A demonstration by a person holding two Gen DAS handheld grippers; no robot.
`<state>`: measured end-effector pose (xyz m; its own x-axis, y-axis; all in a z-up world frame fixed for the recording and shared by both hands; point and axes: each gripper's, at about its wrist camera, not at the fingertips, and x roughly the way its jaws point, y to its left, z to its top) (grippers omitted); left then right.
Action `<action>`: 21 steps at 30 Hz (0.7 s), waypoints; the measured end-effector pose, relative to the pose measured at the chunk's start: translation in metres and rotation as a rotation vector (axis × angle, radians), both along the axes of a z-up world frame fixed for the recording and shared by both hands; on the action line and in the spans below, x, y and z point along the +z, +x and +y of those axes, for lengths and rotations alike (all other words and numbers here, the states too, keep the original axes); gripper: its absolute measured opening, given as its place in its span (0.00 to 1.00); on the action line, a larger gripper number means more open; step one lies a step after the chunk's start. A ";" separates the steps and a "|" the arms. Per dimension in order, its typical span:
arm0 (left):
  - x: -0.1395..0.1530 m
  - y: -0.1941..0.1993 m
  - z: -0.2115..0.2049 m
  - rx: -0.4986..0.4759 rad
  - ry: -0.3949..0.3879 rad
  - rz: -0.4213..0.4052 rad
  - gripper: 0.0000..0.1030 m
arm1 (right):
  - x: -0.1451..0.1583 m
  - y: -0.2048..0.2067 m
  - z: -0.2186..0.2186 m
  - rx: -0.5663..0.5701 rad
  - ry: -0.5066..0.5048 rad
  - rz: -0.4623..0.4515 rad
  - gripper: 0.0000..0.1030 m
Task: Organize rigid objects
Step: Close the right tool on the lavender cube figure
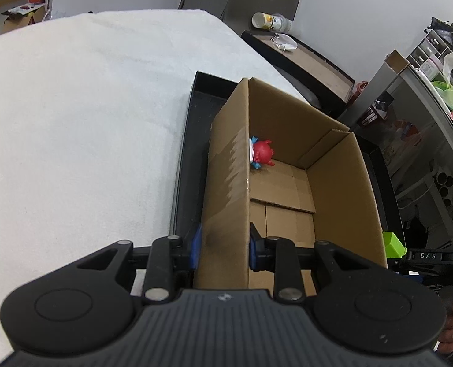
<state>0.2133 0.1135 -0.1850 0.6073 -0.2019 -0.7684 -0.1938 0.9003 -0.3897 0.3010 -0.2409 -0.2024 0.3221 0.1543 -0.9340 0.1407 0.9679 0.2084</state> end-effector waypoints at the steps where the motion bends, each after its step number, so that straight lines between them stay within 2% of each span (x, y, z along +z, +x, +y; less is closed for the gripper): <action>1: 0.000 0.001 0.000 -0.001 -0.001 0.000 0.28 | 0.000 0.000 0.000 0.000 0.001 -0.001 0.63; 4: 0.002 0.001 0.000 -0.003 0.000 -0.010 0.27 | 0.002 0.000 0.001 0.001 0.003 -0.012 0.56; 6: 0.003 0.000 0.000 -0.004 -0.004 -0.015 0.27 | 0.003 -0.001 0.000 0.002 0.000 -0.020 0.47; 7: 0.003 -0.001 0.000 -0.004 -0.005 -0.017 0.27 | 0.003 0.000 -0.001 -0.004 -0.010 -0.016 0.40; 8: 0.003 -0.001 0.000 -0.004 -0.005 -0.018 0.27 | 0.003 -0.001 -0.002 -0.007 -0.005 -0.009 0.38; 12: 0.004 -0.003 0.001 -0.006 -0.008 -0.026 0.23 | 0.005 -0.004 -0.004 -0.020 -0.006 -0.005 0.38; 21: 0.006 -0.003 -0.001 -0.012 0.003 -0.035 0.22 | 0.022 -0.011 -0.001 -0.008 -0.033 -0.046 0.37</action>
<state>0.2105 0.1122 -0.1793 0.6310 -0.2073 -0.7476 -0.1692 0.9037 -0.3934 0.2900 -0.2424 -0.1799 0.3658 0.1212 -0.9228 0.1399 0.9731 0.1832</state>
